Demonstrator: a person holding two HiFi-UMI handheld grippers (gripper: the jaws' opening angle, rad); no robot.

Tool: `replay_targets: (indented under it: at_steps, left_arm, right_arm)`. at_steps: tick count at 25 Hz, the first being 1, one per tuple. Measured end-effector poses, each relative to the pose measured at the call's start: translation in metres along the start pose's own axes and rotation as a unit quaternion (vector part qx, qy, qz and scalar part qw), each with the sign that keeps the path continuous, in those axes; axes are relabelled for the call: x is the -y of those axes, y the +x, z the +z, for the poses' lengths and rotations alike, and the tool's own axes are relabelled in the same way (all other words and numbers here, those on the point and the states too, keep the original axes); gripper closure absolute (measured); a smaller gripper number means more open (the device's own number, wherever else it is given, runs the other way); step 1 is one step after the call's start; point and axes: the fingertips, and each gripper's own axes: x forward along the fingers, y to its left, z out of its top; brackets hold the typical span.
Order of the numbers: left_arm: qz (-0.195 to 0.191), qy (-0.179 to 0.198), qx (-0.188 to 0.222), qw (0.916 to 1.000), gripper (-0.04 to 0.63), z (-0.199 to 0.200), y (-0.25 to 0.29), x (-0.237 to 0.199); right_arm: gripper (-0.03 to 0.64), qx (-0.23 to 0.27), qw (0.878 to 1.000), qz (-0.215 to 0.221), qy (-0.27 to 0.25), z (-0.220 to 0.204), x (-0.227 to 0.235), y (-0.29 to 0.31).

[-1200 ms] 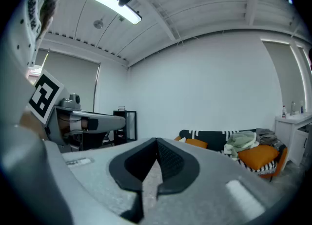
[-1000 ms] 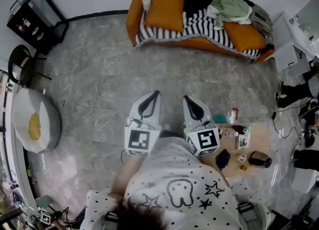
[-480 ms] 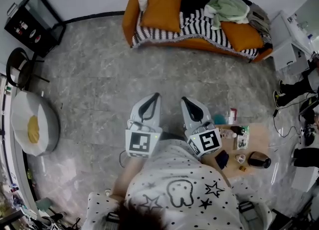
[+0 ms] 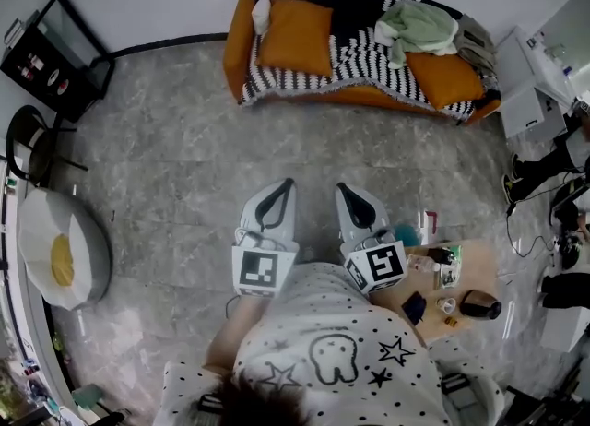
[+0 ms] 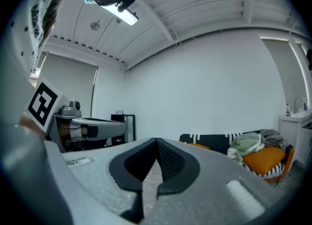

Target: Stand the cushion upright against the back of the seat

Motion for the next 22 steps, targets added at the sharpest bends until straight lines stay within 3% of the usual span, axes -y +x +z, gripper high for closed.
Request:
replay_targets:
  at_steps: [10,17,22]
  left_arm:
    - [-0.005,-0.004,-0.009,0.9999,0.598,0.003,0.029,-0.057]
    - [-0.013,0.0,-0.019,0.9997,0.598,-0.003,0.038,-0.07]
    - [-0.012,-0.005,-0.031,0.9995,0.598,-0.01,0.047,-0.078]
  right_arm:
    - [0.618,-0.014,1.0,-0.019,0.001,-0.002,0.001,0.061]
    - [0.618,-0.016,0.999,-0.041,0.005,-0.004,0.009,0.076]
    - [0.619,-0.021,0.999,-0.034,0.003,-0.008,0.01,0.088]
